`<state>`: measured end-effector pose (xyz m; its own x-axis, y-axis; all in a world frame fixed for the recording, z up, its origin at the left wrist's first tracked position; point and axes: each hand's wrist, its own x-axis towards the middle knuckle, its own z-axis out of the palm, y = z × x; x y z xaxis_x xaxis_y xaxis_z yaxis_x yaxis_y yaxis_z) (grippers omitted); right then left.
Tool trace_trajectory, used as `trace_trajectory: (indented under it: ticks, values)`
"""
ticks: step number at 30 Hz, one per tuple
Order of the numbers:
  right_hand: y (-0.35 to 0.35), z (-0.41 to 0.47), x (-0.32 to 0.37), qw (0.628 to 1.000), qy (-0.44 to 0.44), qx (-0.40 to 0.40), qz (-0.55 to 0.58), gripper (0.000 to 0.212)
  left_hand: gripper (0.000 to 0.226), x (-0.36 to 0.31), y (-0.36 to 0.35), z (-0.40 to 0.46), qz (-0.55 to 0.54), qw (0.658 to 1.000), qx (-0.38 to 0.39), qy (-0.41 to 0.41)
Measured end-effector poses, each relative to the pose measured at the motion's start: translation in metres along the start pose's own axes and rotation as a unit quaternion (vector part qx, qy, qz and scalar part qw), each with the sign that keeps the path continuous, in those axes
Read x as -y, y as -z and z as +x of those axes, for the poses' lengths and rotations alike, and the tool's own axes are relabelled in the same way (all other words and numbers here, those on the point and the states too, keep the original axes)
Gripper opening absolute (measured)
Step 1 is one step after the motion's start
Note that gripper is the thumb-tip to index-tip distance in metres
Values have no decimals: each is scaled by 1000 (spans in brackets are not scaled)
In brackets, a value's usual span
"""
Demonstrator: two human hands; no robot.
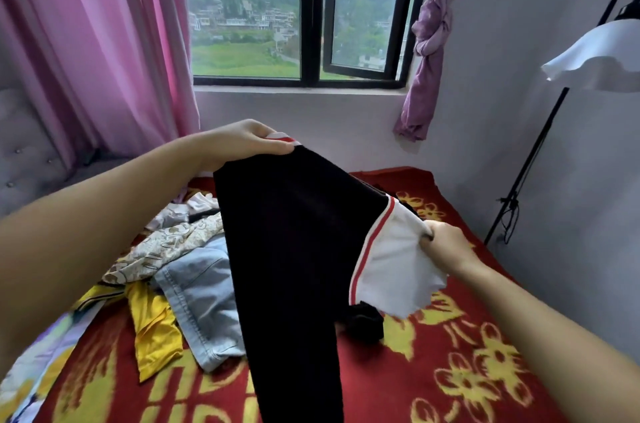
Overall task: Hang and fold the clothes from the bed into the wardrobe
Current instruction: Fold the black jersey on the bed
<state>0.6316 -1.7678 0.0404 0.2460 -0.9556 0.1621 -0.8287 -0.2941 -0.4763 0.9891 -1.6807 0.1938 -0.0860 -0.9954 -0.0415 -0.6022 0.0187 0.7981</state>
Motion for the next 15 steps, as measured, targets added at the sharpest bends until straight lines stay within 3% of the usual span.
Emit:
trace_trajectory:
  ticks: [3, 6, 10, 15]
  values:
    - [11, 1, -34, 996, -22, 22, -86, 21, 36, 3, -27, 21, -12, 998, 64, 5]
    - [31, 4, -68, 989, -54, 24, -133, 27, 22, -2, -52, 49, 14, 997, 78, 17]
    - [74, 12, -110, 988, -71, -39, -128, 23, 21, -21, -87, 96, 130, 988, -45, -73]
    - [138, 19, -142, 968, -60, -211, -119, 19, 24, -61, -124, 150, 124, 959, -195, -165]
